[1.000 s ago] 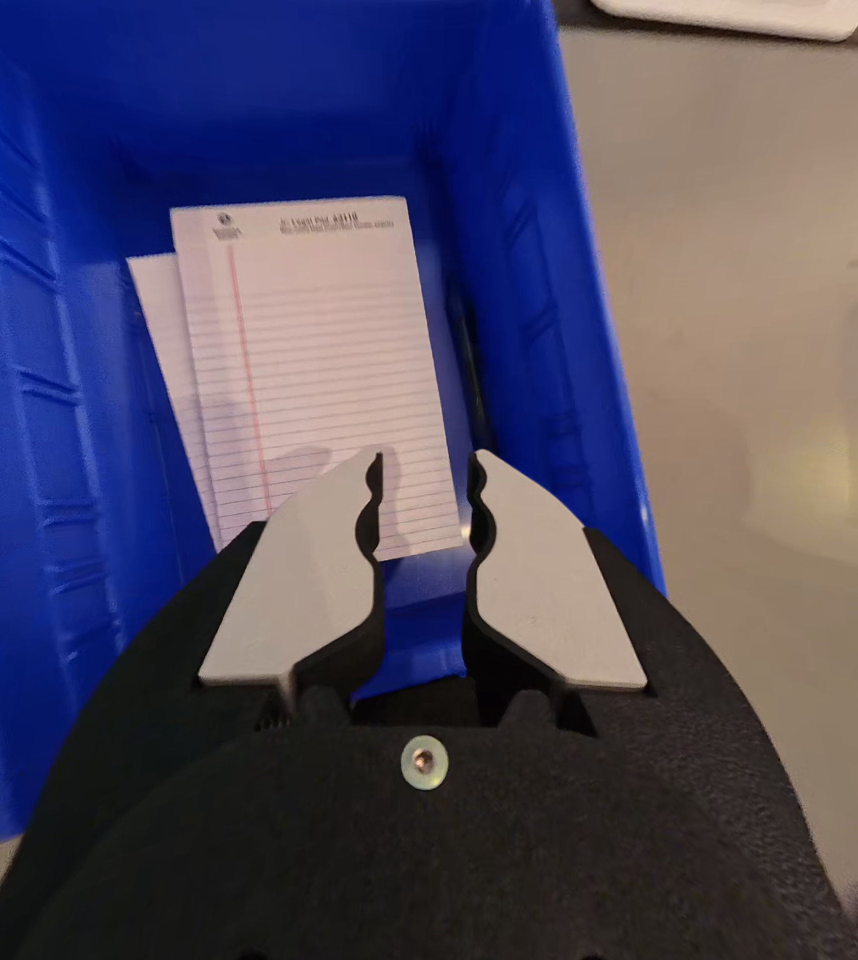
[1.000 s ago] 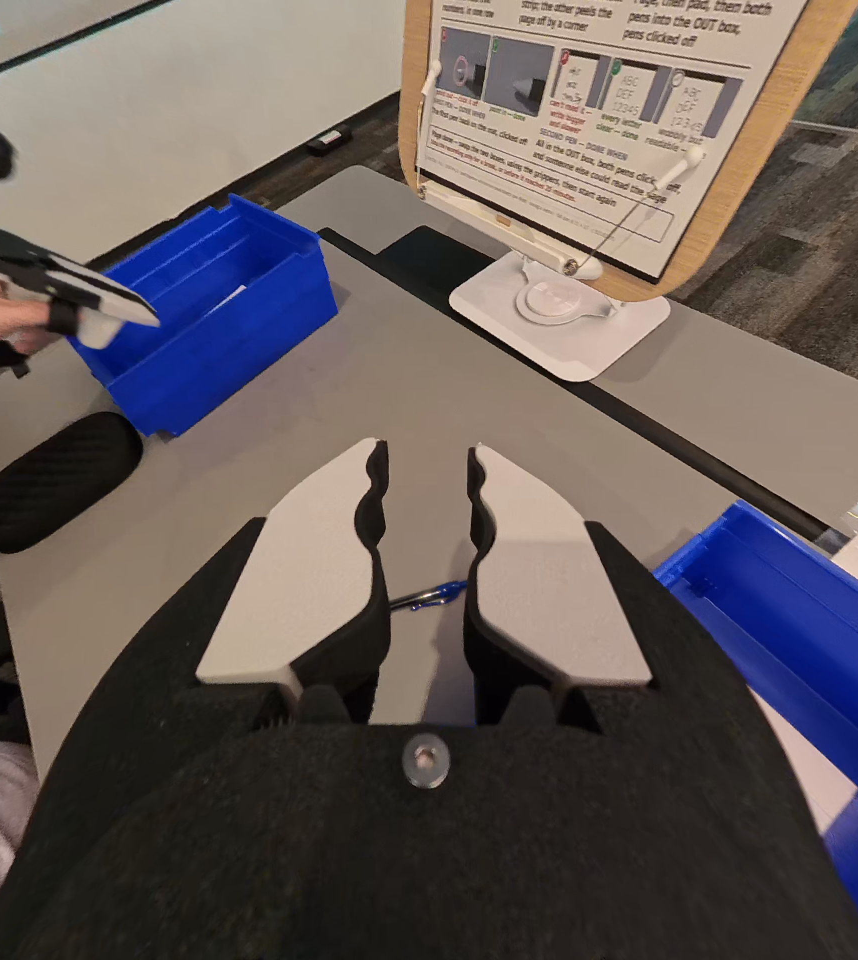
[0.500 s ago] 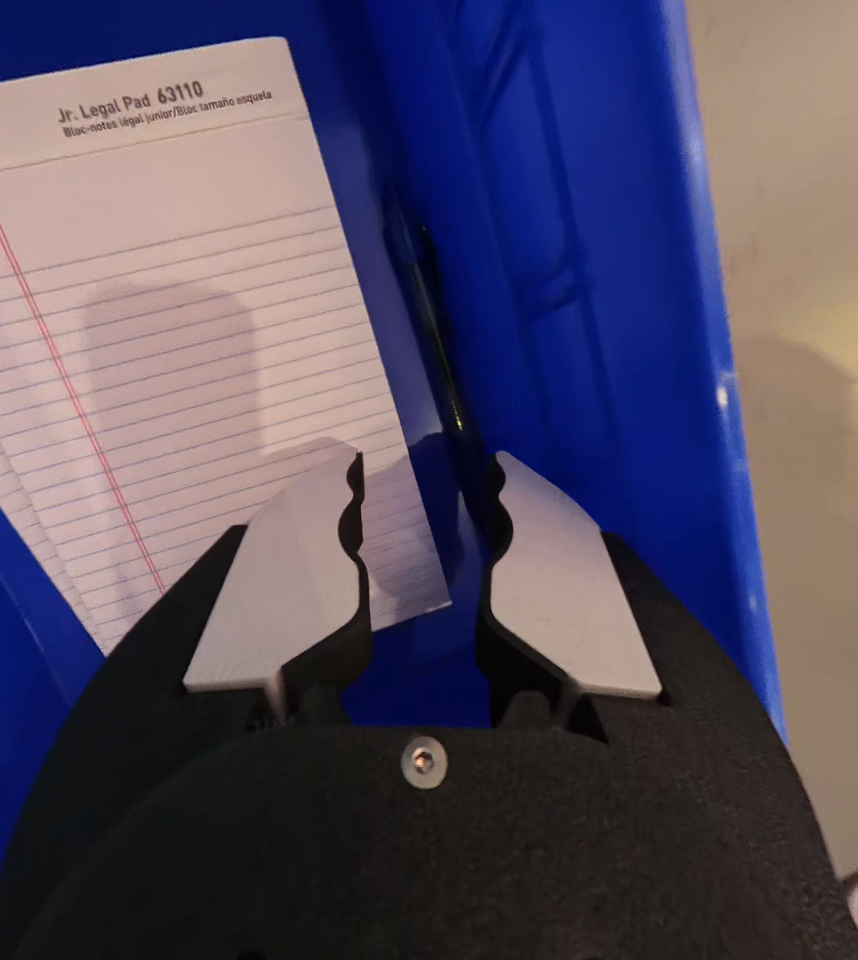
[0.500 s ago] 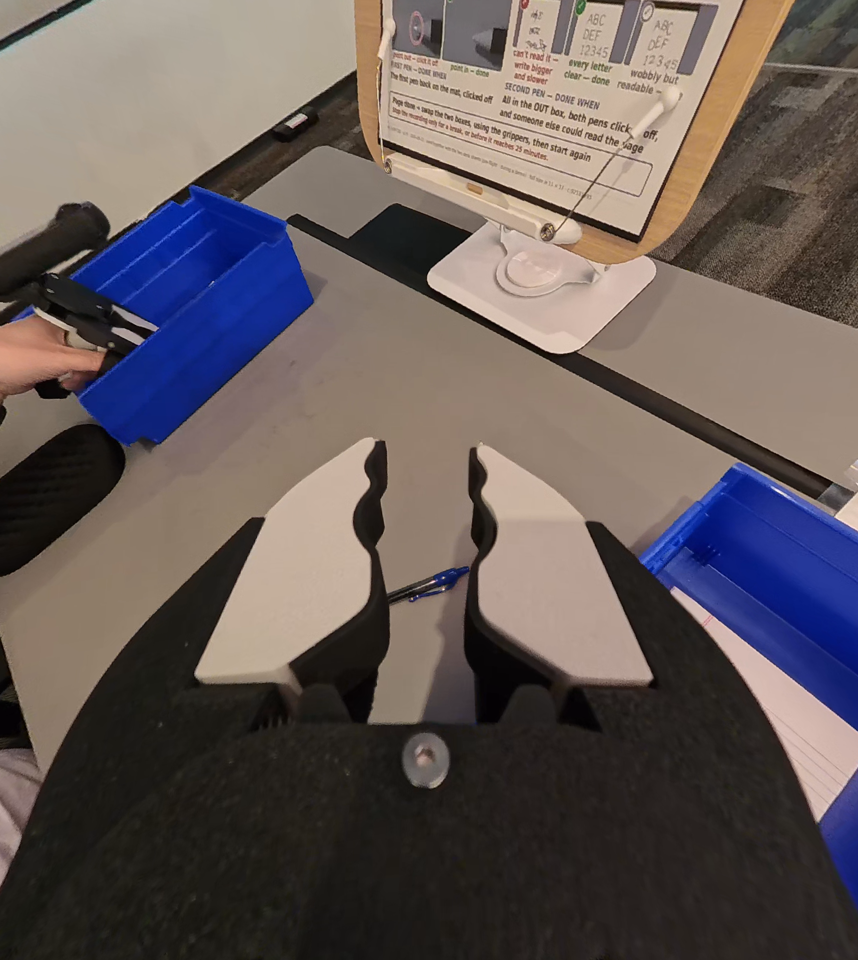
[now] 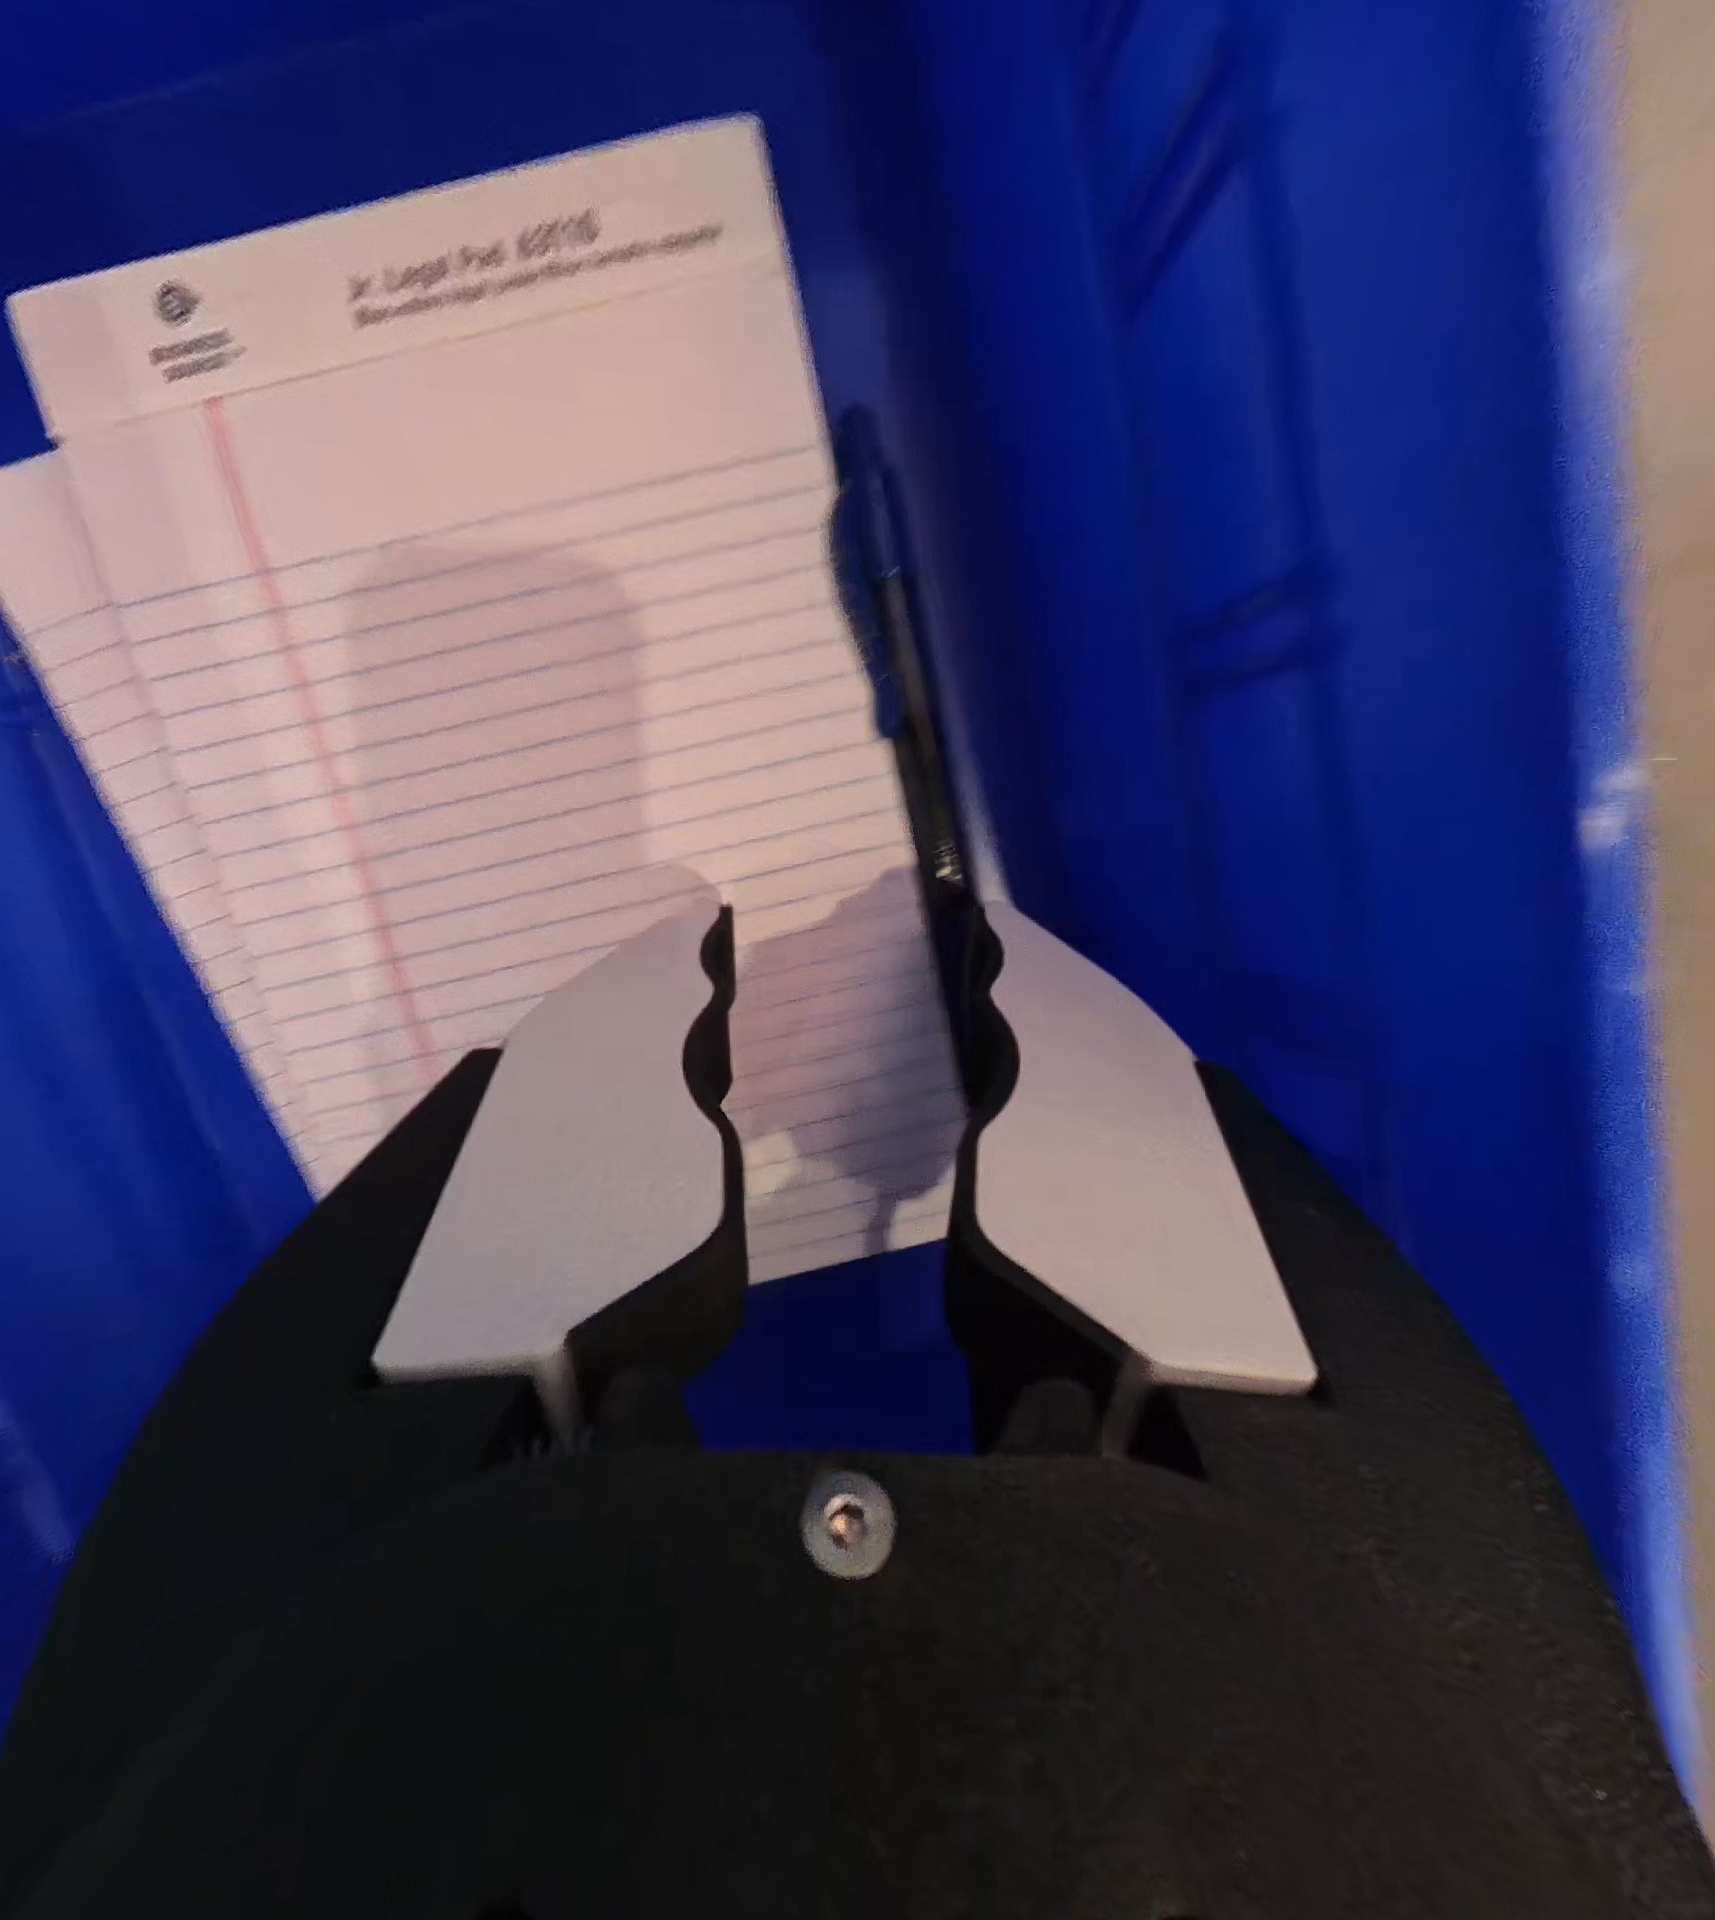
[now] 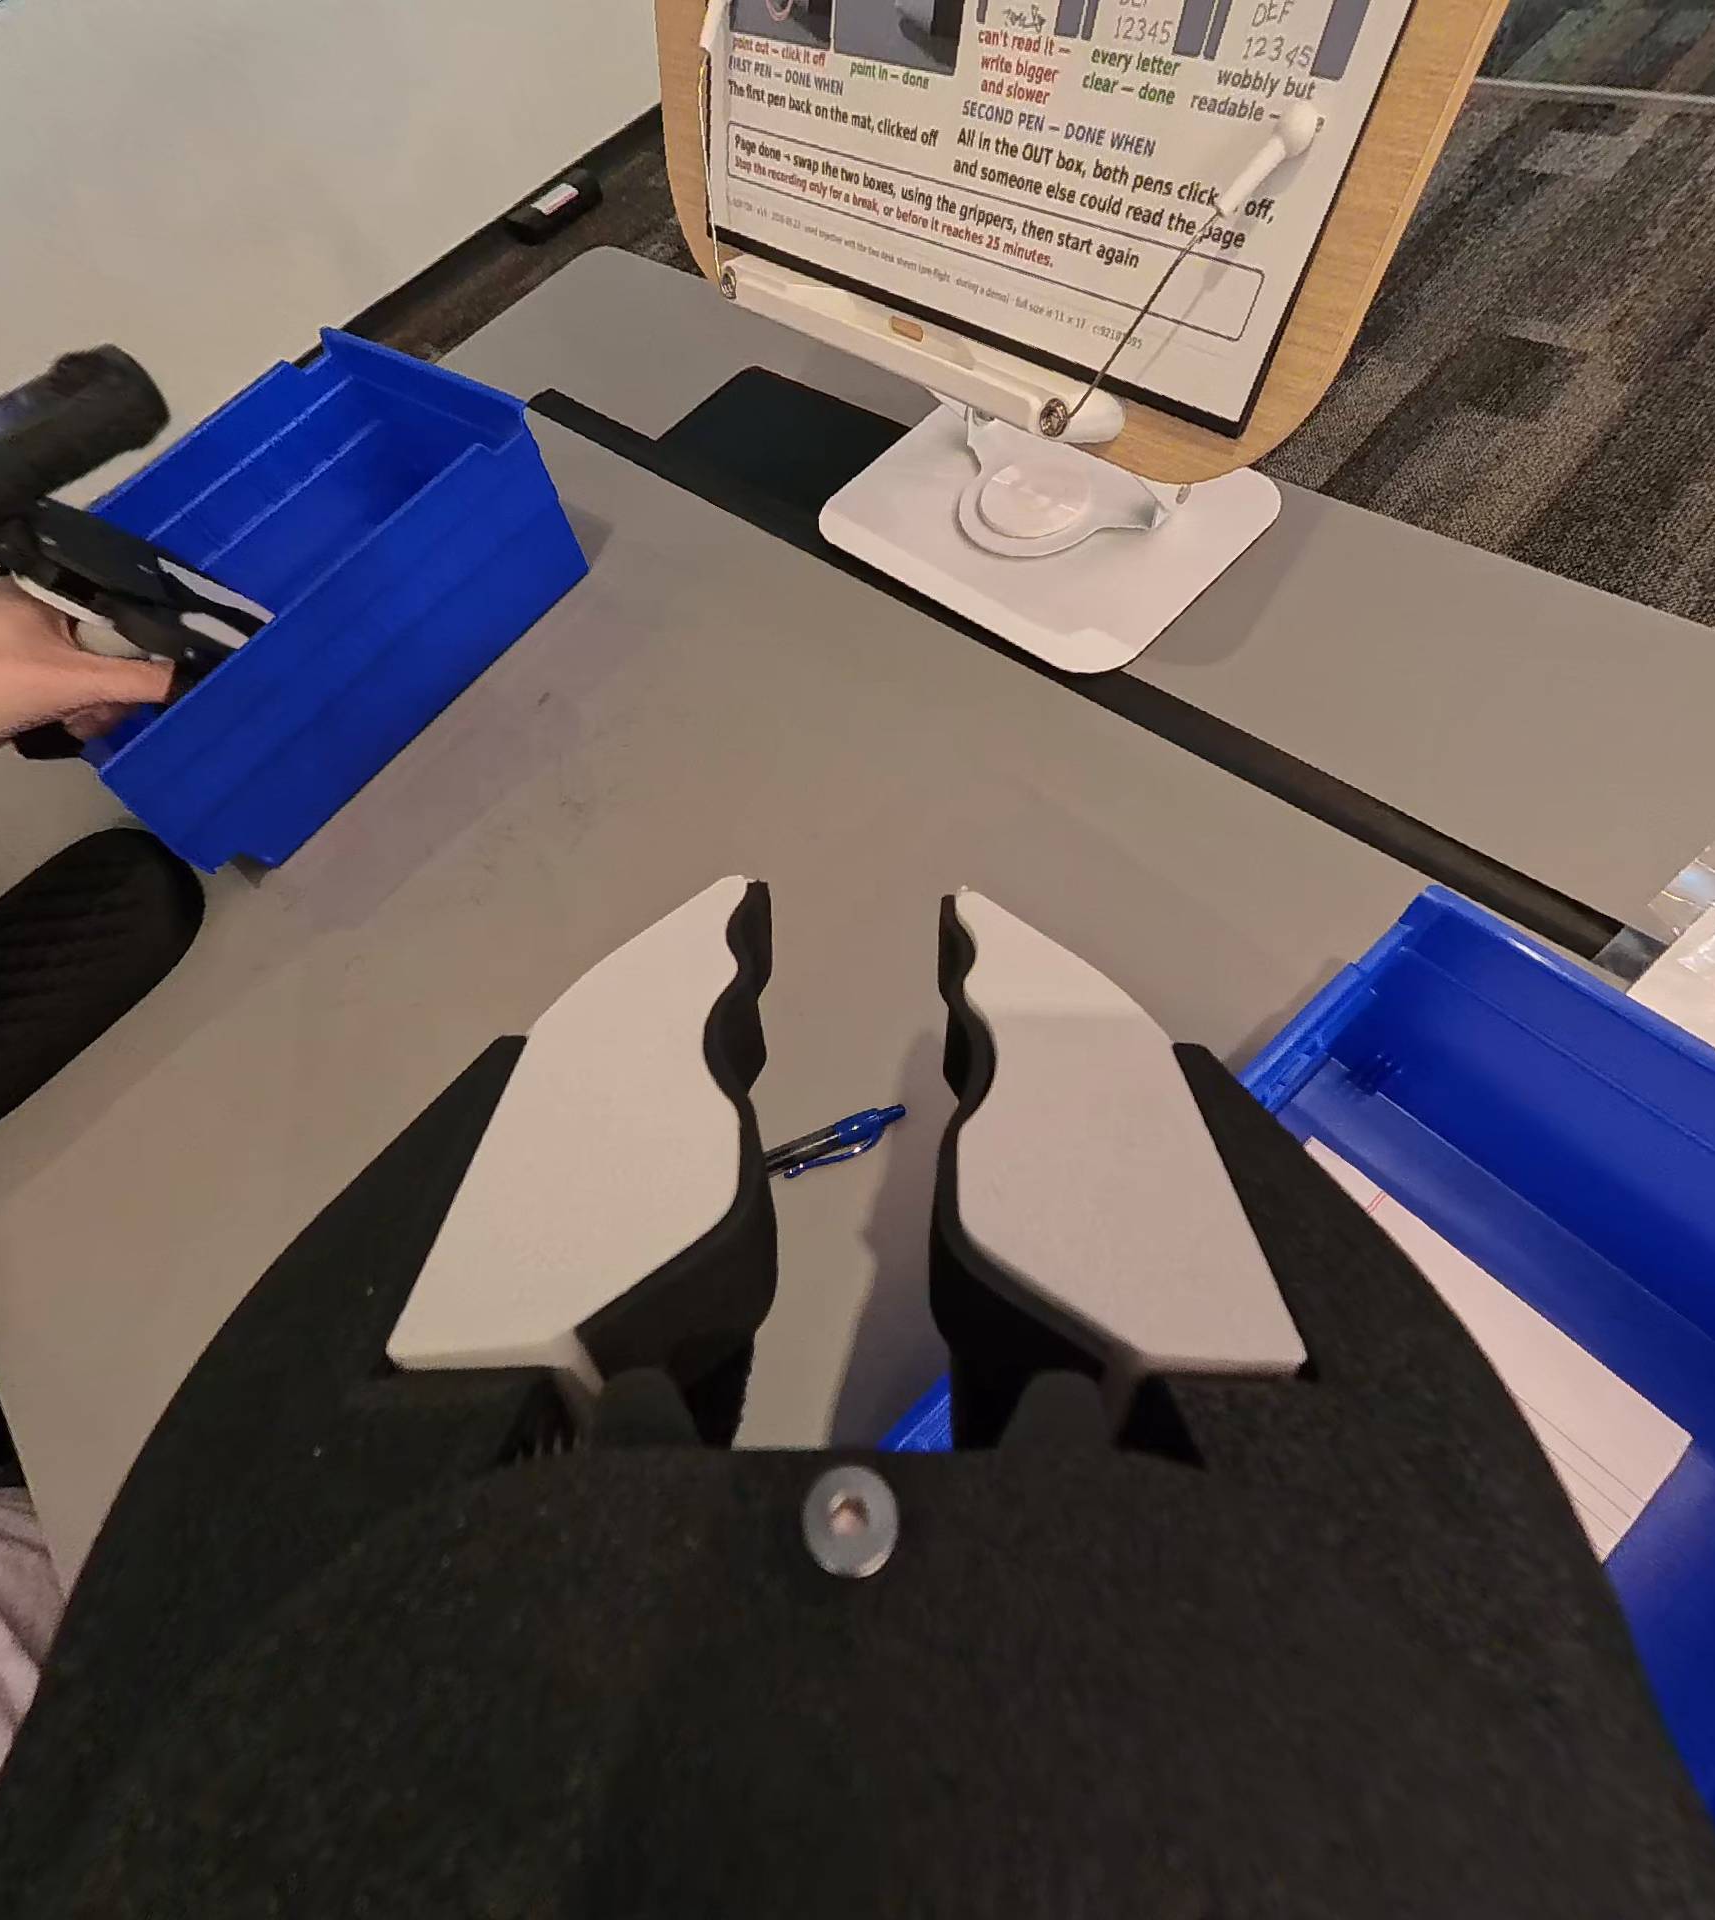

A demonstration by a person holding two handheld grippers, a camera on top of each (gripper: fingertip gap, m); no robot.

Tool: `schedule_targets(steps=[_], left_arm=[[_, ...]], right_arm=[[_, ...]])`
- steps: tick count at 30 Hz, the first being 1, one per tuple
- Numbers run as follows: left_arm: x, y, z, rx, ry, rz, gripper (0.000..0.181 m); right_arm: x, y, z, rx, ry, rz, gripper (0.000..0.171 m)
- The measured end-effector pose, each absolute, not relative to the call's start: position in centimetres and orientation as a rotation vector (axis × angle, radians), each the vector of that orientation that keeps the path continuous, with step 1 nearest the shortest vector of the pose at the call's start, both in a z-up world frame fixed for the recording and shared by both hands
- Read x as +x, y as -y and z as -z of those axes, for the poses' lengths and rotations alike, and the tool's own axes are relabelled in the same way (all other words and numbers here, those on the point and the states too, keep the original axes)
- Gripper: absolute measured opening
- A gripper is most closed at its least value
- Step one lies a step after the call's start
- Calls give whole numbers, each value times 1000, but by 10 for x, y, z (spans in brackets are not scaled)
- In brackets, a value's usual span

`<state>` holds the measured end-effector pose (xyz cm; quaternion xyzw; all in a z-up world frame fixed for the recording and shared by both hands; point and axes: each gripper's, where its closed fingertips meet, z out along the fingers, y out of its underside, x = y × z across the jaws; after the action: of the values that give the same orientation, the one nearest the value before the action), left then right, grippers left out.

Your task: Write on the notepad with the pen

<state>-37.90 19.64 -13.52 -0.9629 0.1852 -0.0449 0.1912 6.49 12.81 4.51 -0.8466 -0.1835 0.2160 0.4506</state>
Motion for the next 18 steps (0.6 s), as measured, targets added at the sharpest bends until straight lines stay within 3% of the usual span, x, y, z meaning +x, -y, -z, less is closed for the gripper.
schedule_targets(steps=[3, 5, 7, 14, 16, 18], left_arm=[[-363, -197, 129, -2675, -495, 258, 40], [-363, -195, 137, -2713, -535, 181, 45], [-365, -195, 145, -2747, -536, 103, 35], [-365, -196, 146, -2738, -507, 74, 32], [-356, -193, 145, -2742, -517, 175, 11], [-353, -193, 145, -2746, -480, 240, 10]], right_arm=[[65, -128, -44, -2096, 458, -533, 30], [66, -128, -43, -2101, 458, -527, 30], [69, -127, -43, -2107, 457, -516, 31], [75, -124, -47, -2091, 445, -515, 31], [75, -124, -47, -2092, 445, -519, 31], [75, -124, -47, -2091, 448, -514, 31]])
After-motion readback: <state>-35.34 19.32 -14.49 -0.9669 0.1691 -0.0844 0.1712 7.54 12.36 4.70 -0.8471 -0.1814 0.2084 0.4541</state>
